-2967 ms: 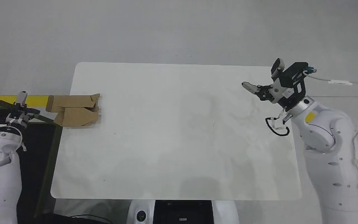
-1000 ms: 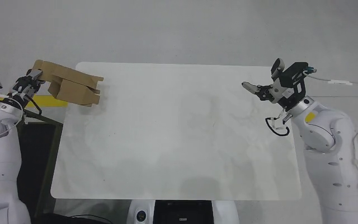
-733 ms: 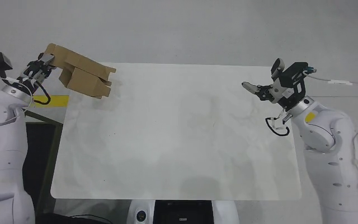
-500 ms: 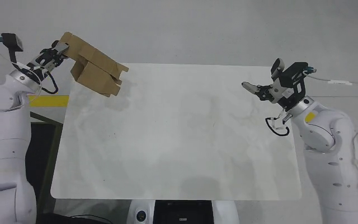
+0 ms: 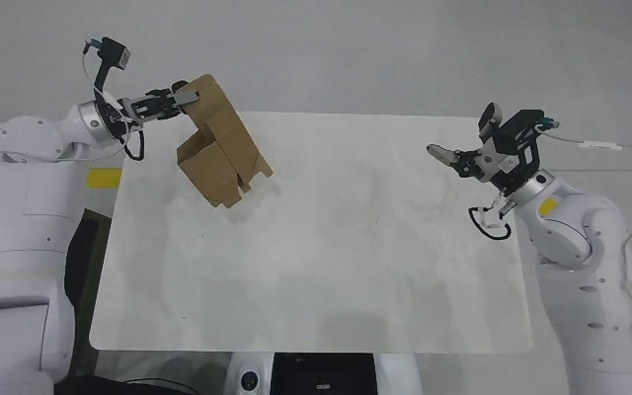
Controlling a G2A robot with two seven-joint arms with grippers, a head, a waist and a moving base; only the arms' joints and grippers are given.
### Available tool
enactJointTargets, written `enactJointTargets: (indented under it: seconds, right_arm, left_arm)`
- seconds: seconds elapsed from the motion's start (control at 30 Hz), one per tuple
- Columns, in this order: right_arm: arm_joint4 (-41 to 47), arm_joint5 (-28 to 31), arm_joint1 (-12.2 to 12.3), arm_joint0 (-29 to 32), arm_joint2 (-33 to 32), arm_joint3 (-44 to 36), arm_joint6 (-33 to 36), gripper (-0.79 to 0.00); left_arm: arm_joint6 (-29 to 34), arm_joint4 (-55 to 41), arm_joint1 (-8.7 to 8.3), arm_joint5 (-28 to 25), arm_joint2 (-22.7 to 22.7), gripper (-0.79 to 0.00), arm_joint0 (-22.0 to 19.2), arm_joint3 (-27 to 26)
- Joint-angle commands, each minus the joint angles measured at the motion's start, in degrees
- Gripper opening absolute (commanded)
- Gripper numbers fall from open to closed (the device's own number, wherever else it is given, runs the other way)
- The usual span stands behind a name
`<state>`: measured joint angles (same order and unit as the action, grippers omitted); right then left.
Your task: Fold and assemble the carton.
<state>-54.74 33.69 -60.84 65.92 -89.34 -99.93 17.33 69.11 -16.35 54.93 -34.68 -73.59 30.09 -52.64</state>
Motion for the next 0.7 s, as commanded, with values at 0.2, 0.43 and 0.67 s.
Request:
enactJointTargets:
  seconds: [0.2, 0.43, 0.67]
  right_arm:
    - [0.0, 0.0, 0.0, 0.0, 0.0, 0.0, 0.0, 0.000]
    - [0.0, 0.0, 0.0, 0.0, 0.0, 0.0, 0.0, 0.000]
    - [0.0, 0.0, 0.0, 0.0, 0.0, 0.0, 0.0, 0.000]
  left_arm:
    - [1.5, -2.4, 0.90, 1.0, 8.0, -0.785, 1.2, -7.5]
    - [3.4, -4.5, 1.02, 2.9, 13.9, -0.785, 0.8, -10.8]
    - [4.2, -8.5, 1.19, 3.7, 18.0, -0.785, -0.8, -13.6]
